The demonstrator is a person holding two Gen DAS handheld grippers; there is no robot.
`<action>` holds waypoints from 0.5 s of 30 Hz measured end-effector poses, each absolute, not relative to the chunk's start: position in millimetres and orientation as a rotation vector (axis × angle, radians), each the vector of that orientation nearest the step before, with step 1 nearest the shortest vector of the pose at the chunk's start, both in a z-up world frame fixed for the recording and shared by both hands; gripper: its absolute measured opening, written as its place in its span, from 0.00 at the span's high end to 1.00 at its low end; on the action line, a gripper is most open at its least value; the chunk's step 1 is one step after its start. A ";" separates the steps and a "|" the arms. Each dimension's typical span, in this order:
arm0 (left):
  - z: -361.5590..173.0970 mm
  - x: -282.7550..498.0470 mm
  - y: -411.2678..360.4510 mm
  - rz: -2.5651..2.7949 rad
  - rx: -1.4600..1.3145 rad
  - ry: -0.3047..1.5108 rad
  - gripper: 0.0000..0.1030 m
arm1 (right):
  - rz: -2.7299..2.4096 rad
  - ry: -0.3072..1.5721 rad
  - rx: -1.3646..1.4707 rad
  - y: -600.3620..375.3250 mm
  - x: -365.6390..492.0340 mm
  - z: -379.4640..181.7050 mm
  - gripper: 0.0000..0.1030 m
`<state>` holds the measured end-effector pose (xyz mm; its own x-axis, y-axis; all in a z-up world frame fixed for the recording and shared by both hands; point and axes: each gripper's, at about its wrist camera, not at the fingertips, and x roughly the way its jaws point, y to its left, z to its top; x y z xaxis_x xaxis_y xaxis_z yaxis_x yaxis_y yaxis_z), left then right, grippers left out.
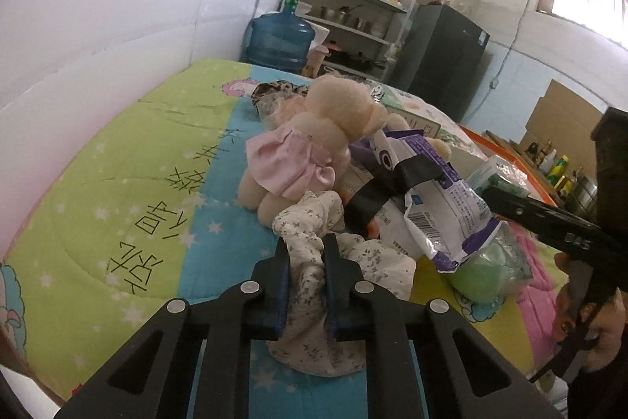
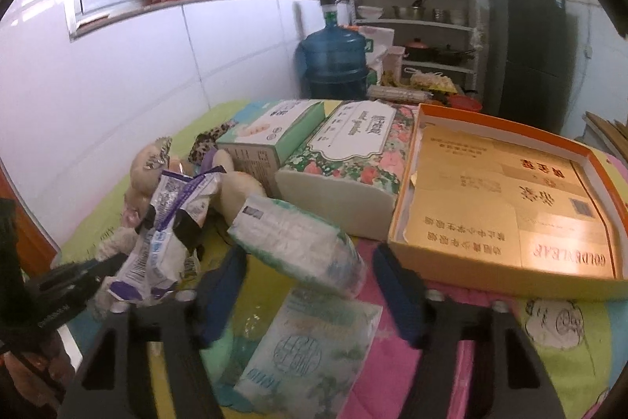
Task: Organize soft objects
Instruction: 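Grasp the floral scrunchie with the left tool while the right tool grasps a tissue pack, then carry the scrunchie and tissue pack over the orange-rimmed box with both tools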
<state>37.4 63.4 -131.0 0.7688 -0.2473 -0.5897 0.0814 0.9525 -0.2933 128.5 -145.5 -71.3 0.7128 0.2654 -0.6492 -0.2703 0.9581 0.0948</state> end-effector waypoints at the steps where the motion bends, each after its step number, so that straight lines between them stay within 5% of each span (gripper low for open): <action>1: -130.1 37.4 63.7 -0.181 -0.260 0.669 0.86 | 0.304 0.723 -0.013 -144.1 130.2 -71.9 0.49; 6: -124.9 37.7 64.4 -0.181 -0.264 0.655 0.86 | 0.333 0.719 -0.019 -142.9 133.7 -71.4 0.62; 15: -114.7 30.3 67.8 -0.184 -0.264 0.616 0.86 | 0.352 0.698 0.009 -146.4 128.8 -66.7 0.67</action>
